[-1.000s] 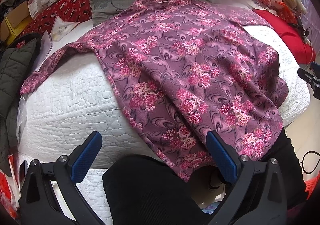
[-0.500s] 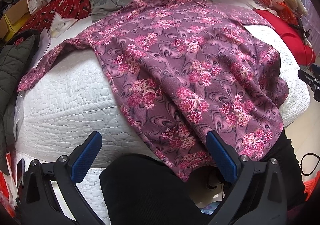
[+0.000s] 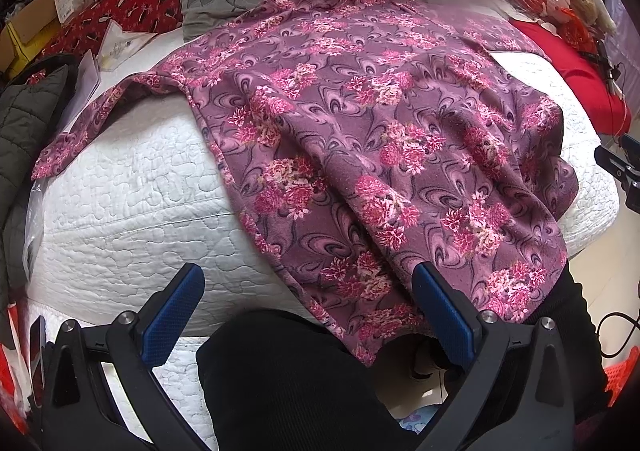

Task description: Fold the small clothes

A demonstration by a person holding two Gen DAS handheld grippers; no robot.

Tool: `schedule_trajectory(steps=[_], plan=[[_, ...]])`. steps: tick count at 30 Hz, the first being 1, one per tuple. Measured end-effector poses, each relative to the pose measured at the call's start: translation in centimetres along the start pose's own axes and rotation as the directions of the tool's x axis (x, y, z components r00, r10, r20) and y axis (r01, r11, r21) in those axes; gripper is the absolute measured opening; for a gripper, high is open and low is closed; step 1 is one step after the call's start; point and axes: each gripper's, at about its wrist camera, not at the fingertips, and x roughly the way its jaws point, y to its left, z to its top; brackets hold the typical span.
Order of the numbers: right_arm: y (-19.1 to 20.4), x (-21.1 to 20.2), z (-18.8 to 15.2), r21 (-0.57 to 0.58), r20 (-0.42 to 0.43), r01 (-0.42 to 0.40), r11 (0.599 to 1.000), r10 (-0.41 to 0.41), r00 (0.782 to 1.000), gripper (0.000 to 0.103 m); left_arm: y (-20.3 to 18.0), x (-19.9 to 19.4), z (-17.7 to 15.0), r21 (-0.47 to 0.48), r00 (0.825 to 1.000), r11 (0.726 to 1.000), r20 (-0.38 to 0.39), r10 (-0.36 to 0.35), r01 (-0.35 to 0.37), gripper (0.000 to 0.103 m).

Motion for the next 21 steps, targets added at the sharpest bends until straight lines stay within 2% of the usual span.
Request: schedule_trajectory(steps=[5,12,18,21], plan=[[0.0,0.3,0.0,0.01,-0.012,-0.018,1.0,0.018,1.0,0.102,1.4,0.6,0.2,-0.046,1.0,0.999,-0.022,-0.002,0.001,0.103],[0.8,1.0,-0.6,-0.007,-0.041,-0.075,0.997,0.074,0.996,0.102,5.5,3.3,-0.4,-0.204,0.99,0.979,-0.139,-0.023,-0.006,0.103],[2.9,2.8,-1.4,-0.037,-0.112,-0.143,0.989,0.138,0.984,0.102,5.0,5.5,-1.4,-0.231,0.972,0.973,-0.224,-0.073,0.02,0.103],[3.6,4.0,-1.4,-0.047,-0.134,-0.14,0.989,0.132,0.982,0.101,4.5,6.1,-1.5,-0.219,0.968,0.976,-0.24,-0.068,0.014,0.103]])
